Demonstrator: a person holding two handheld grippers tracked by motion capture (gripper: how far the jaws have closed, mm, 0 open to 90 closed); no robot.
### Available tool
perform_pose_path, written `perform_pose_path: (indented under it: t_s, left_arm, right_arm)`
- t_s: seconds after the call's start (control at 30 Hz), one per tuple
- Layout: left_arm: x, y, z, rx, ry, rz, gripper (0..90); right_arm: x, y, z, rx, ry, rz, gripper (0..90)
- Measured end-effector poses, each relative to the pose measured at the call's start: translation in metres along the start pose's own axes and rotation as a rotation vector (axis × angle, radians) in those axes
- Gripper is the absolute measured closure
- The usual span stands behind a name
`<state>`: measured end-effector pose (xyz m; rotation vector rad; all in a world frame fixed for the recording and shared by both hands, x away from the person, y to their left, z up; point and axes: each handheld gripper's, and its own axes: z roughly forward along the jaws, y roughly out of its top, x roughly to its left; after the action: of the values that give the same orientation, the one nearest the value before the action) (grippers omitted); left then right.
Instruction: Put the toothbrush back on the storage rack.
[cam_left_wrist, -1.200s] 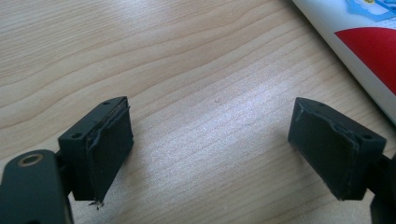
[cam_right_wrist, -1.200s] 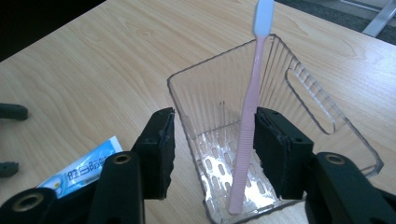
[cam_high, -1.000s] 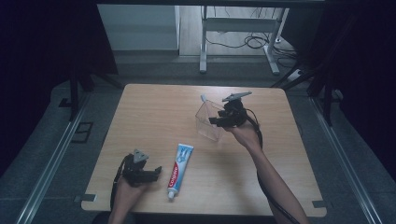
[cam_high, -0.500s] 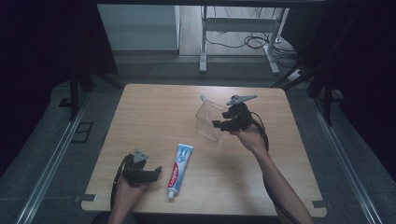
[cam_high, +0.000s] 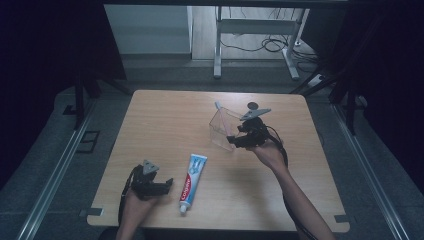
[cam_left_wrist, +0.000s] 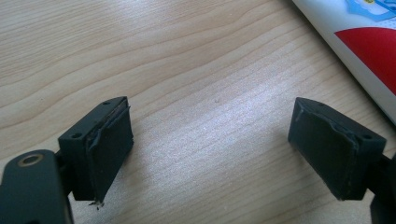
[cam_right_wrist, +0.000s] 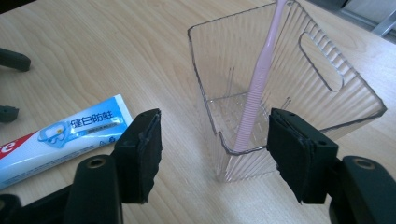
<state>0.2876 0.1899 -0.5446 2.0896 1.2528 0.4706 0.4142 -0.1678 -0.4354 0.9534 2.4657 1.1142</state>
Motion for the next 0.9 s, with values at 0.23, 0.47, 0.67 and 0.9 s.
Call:
perform_pose_path:
  t_s: [0.23,0.47,0.67,0.9]
  left_arm:
    - [0.000,0.000,0.000,0.000,0.000,0.000,13.7]
    - [0.000,0.000,0.000,0.000,0.000,0.000,13.7]
    - [0.000,0.000,0.000,0.000,0.000,-0.003,13.7]
    - [0.000,0.000,0.000,0.000,0.000,-0.005,13.7]
  right_arm:
    - [-0.004,-0.003,-0.006,-0.019,-0.003,0.020,38.3]
    - [-0.007,-0.010,-0.011,-0.027,0.001,0.022,36.6]
    - [-0.009,-0.021,-0.012,-0.017,0.000,0.022,34.1]
    - [-0.010,-0.031,-0.019,-0.028,0.000,0.031,29.3]
